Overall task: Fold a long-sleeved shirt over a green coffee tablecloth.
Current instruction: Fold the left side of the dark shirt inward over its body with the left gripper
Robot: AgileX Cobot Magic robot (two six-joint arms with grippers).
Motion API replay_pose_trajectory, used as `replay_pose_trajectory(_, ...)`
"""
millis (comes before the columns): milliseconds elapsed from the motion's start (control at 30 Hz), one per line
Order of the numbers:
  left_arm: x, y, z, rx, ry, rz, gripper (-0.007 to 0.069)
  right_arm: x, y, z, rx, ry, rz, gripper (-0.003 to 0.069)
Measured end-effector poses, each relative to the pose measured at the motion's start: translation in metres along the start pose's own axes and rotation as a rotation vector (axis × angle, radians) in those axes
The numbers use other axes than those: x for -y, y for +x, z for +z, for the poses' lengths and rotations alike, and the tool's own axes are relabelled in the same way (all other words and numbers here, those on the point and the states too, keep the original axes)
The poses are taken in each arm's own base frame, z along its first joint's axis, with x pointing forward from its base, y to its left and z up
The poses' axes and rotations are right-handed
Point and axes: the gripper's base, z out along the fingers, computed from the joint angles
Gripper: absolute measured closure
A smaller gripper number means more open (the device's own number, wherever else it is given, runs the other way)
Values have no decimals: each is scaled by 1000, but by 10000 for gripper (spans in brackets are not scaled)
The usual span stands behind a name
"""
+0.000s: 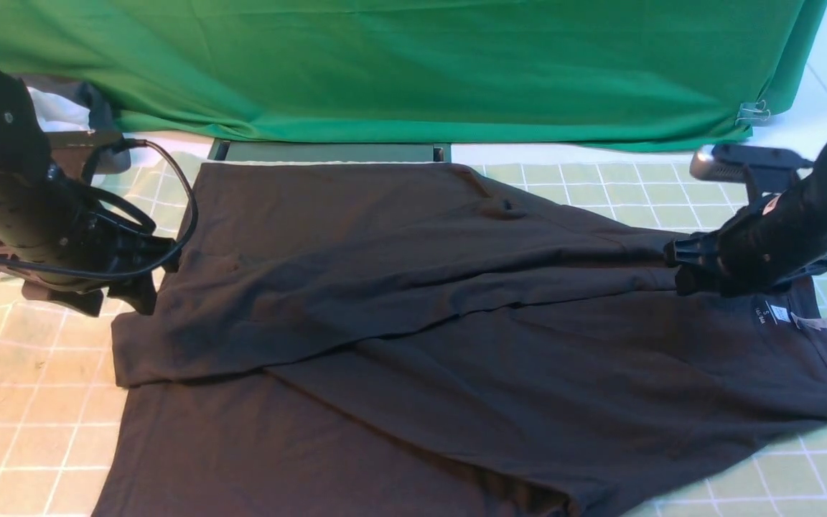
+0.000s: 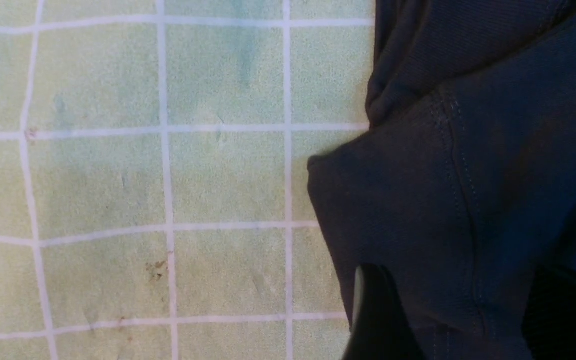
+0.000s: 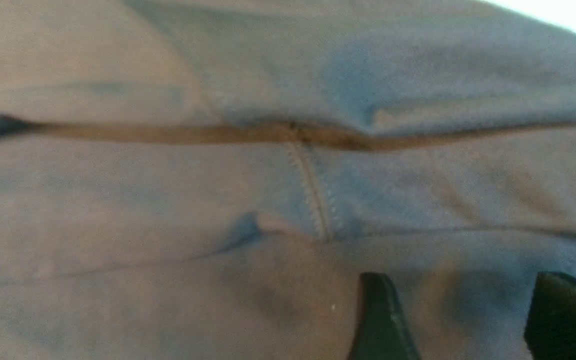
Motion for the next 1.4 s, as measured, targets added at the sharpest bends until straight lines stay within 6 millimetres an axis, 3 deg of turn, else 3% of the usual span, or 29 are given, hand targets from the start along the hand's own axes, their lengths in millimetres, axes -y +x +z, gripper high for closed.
replay_pose_trajectory(233, 1, 0, 0, -3, 9, -8, 278, 3, -14, 10, 118, 15, 6, 186)
replay_pose_trajectory(467, 1, 0, 0, 4, 14, -13, 278, 5, -39, 17, 295, 31, 2, 195)
replay_pose_trajectory(567, 1, 0, 0, 4, 14, -13, 278, 3, -47, 15, 280, 24, -26, 195)
replay_pose_trajectory(800, 1, -2, 0, 22, 13, -13, 278, -30, -75, -15, 137, -46, -342, 195)
replay_pose_trajectory(900, 1, -3, 0, 28, 14, -14, 278, -48, -79, -18, 138, -67, -437, 195)
replay_pose_trajectory(1000, 1, -3, 0, 29, 15, -13, 278, -62, -76, -7, 117, -80, -490, 195)
replay_pose_trajectory(1067, 1, -3, 0, 30, 14, -6, 278, -70, -64, 15, 51, -89, -532, 195)
replay_pose_trajectory(1167, 1, -3, 0, 30, 14, -6, 278, -75, -54, 32, 2, -69, -585, 197)
replay_pose_trajectory(1233, 1, -3, 0, 30, 14, -6, 278, -75, -51, 39, -16, -50, -601, 227)
replay_pose_trajectory(1333, 1, -3, 0, 30, 14, -6, 278, -75, -52, 40, -5, -37, -610, 326)
replay_pose_trajectory(1400, 1, -3, 0, 30, 14, -6, 278, -73, -55, 40, 24, -26, -613, 489)
